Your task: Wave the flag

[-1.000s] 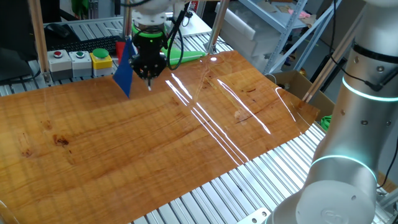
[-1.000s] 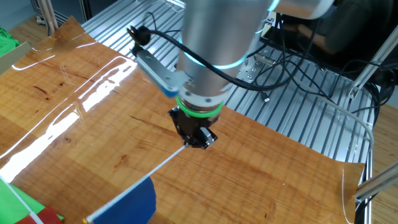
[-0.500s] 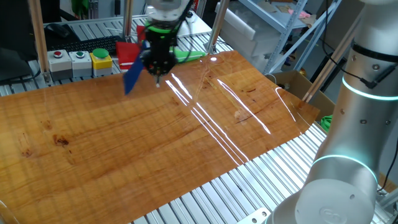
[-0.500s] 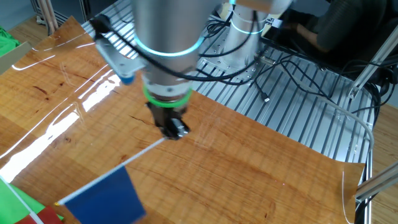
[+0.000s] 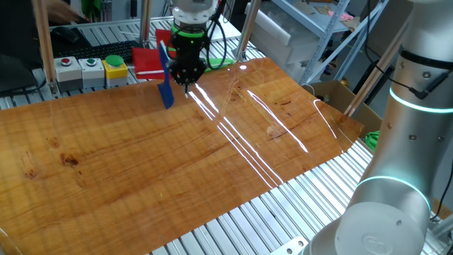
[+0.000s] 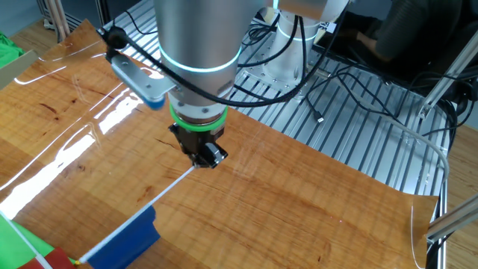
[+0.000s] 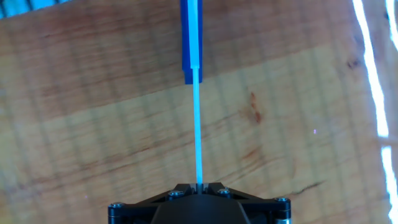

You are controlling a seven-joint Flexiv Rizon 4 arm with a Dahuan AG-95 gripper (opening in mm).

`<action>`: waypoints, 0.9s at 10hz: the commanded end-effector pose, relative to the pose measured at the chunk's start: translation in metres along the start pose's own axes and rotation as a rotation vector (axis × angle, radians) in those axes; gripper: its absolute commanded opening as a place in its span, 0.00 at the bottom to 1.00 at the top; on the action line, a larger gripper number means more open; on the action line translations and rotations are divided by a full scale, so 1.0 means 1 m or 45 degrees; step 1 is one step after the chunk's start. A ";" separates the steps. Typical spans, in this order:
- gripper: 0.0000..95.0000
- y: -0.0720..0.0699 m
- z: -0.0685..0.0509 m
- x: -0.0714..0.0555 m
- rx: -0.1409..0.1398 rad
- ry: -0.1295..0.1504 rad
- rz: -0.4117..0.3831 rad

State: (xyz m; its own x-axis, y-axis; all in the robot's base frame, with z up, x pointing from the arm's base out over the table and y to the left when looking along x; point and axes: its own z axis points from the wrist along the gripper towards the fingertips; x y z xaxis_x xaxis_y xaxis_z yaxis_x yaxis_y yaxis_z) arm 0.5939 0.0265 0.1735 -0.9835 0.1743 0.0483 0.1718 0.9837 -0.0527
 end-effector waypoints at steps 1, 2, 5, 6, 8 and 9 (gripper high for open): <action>0.00 -0.001 0.005 0.008 0.001 -0.015 -0.037; 0.00 -0.001 0.005 0.009 0.001 -0.014 -0.034; 0.00 -0.001 0.005 0.009 0.013 -0.012 -0.019; 0.00 0.000 0.004 0.011 0.030 -0.014 -0.015; 0.00 0.002 0.002 0.013 0.035 -0.006 -0.008; 0.00 0.003 0.001 0.014 0.039 -0.006 -0.008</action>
State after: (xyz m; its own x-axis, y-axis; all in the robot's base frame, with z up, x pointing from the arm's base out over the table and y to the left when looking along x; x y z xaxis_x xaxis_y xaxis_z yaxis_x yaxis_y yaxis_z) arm 0.5788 0.0311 0.1739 -0.9852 0.1665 0.0415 0.1625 0.9829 -0.0867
